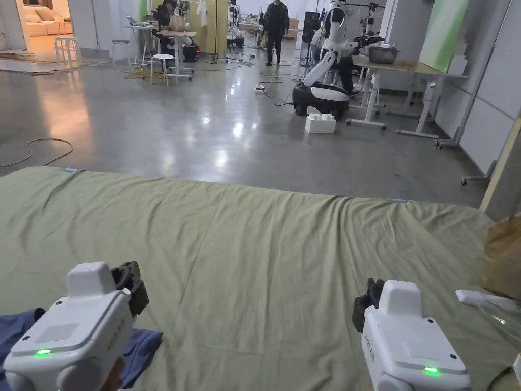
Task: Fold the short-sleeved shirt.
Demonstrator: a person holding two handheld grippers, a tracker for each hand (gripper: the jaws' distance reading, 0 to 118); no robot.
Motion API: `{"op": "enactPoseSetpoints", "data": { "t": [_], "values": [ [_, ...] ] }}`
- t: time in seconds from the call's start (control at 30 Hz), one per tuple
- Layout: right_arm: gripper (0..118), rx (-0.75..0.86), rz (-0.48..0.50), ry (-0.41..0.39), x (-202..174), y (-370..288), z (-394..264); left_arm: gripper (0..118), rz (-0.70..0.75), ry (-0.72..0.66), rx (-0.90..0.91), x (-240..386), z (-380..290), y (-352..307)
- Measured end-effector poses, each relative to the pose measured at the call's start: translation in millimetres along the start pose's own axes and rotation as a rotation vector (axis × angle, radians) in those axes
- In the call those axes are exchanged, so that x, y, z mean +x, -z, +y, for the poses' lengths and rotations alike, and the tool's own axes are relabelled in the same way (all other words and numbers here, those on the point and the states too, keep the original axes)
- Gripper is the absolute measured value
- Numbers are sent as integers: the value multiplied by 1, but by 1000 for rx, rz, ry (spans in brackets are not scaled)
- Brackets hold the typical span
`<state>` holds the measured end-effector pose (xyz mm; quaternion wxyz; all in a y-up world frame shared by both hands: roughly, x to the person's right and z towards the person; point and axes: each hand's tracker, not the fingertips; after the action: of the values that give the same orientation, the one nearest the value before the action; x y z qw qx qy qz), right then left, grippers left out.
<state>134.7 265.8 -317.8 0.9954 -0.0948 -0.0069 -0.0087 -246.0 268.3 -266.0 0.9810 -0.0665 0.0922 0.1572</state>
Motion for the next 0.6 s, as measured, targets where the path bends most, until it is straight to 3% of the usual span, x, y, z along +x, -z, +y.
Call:
{"op": "enactPoseSetpoints", "data": {
  "t": [0.03,0.3,0.6],
  "values": [
    [10,-39,-12,65,1,0,-4,5,8,-38,7,-3,0,-3],
    [10,11,-1,23,-10,-8,0,5,42,123,-42,-30,0,-15],
    [10,-71,51,-35,-27,0,-14,5,112,193,-529,-119,-6,-13]
  ]
}}
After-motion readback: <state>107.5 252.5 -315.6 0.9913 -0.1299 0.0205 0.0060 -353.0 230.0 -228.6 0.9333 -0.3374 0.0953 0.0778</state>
